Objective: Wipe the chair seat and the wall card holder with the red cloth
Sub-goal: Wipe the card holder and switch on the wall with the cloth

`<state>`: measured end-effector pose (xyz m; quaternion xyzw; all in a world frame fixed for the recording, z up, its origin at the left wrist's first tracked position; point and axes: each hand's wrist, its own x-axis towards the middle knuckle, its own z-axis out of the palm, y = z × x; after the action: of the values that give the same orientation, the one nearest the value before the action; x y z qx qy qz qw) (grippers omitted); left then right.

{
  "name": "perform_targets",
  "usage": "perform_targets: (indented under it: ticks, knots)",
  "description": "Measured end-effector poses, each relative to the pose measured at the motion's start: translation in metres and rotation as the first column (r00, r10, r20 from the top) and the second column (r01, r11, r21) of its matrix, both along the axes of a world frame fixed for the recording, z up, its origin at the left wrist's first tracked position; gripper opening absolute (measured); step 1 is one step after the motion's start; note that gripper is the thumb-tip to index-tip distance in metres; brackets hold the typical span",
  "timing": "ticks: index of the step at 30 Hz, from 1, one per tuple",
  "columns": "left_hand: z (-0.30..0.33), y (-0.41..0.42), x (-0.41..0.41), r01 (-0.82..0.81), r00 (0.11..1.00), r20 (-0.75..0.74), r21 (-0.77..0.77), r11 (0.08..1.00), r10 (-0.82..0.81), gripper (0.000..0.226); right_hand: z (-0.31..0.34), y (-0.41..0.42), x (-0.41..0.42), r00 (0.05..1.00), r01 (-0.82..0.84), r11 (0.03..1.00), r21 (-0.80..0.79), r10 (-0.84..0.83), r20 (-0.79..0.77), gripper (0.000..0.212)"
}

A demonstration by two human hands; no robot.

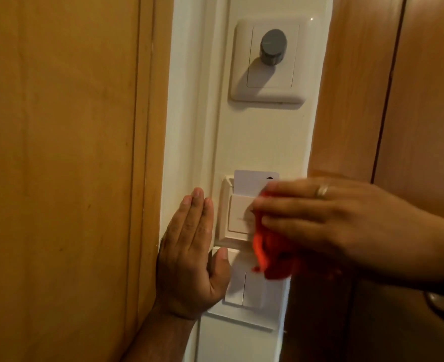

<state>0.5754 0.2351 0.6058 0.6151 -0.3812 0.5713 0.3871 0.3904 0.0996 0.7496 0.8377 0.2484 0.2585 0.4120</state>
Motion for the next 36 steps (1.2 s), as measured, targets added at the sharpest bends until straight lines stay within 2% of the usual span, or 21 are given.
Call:
perform_targets:
  ticks: [1,5,8,9,11,13,14,17,20,24,26,28,31,34,36]
  knots:
    - [0.000,0.000,0.000,-0.002,1.000,0.003,-0.001,1.000,0.002,0.063,0.000,-0.005,0.000,1.000,-0.004,1.000,0.021,0.004,0.031,0.059]
    - [-0.001,0.001,0.000,-0.018,1.000,0.005,0.007,1.000,0.018,0.062,-0.019,-0.024,-0.001,0.998,-0.060,0.990,-0.131,0.059,-0.015,0.050]
    - [0.000,0.000,0.001,-0.014,1.000,0.003,0.003,1.000,0.014,0.062,-0.007,-0.020,-0.003,0.998,-0.045,0.999,0.007,0.045,0.042,0.062]
    - [0.000,0.000,0.001,-0.015,1.000,0.003,0.001,1.000,0.015,0.062,-0.008,-0.019,-0.003,0.997,-0.051,0.998,0.038,0.049,0.061,0.060]
    - [-0.001,0.001,0.001,-0.019,1.000,-0.001,-0.001,1.000,0.019,0.062,-0.022,-0.019,-0.001,0.998,-0.060,0.997,-0.049,0.061,0.031,0.055]
    - [0.000,0.001,0.002,-0.027,1.000,-0.002,0.005,1.000,0.027,0.062,-0.034,-0.014,-0.001,0.998,-0.056,0.986,-0.157,0.049,-0.051,0.059]
    - [0.000,0.001,0.002,-0.030,1.000,0.000,0.008,1.000,0.030,0.063,-0.033,-0.010,-0.001,0.997,-0.038,0.986,-0.162,0.027,-0.067,0.061]
    - [0.000,0.001,0.002,-0.028,1.000,0.006,0.015,1.000,0.028,0.061,-0.024,0.010,0.003,1.000,-0.014,0.999,-0.043,0.014,-0.010,0.060]
    - [-0.001,0.001,0.002,-0.017,1.000,0.009,0.014,1.000,0.017,0.058,-0.026,0.031,0.014,0.999,-0.022,0.999,-0.036,0.020,-0.049,0.052]
    - [0.001,-0.001,0.001,0.036,0.999,0.022,-0.022,0.999,-0.036,0.063,-0.005,0.055,0.022,0.991,0.112,0.992,0.055,-0.107,-0.079,0.047]
    - [0.001,-0.001,0.002,0.045,0.999,0.032,-0.031,0.998,-0.044,0.062,-0.002,0.065,0.027,0.978,0.189,0.982,-0.027,-0.191,-0.088,0.049]
    - [-0.001,0.000,0.004,0.027,0.999,0.036,-0.010,1.000,-0.026,0.064,-0.007,0.066,0.029,0.951,0.243,0.965,-0.099,-0.257,-0.172,0.049]
    - [-0.001,-0.001,0.005,-0.002,1.000,0.030,0.001,1.000,0.002,0.073,0.002,0.069,0.022,0.919,0.319,0.947,-0.033,-0.318,-0.235,0.054]
    - [0.001,-0.001,0.002,0.003,0.999,0.048,-0.028,1.000,-0.002,0.061,0.008,0.069,0.020,0.956,0.259,0.966,0.015,-0.254,-0.145,0.053]
    - [0.001,0.000,0.002,0.004,0.999,0.042,-0.018,1.000,-0.003,0.060,-0.004,0.064,0.017,0.960,0.216,0.975,-0.054,-0.222,-0.170,0.053]
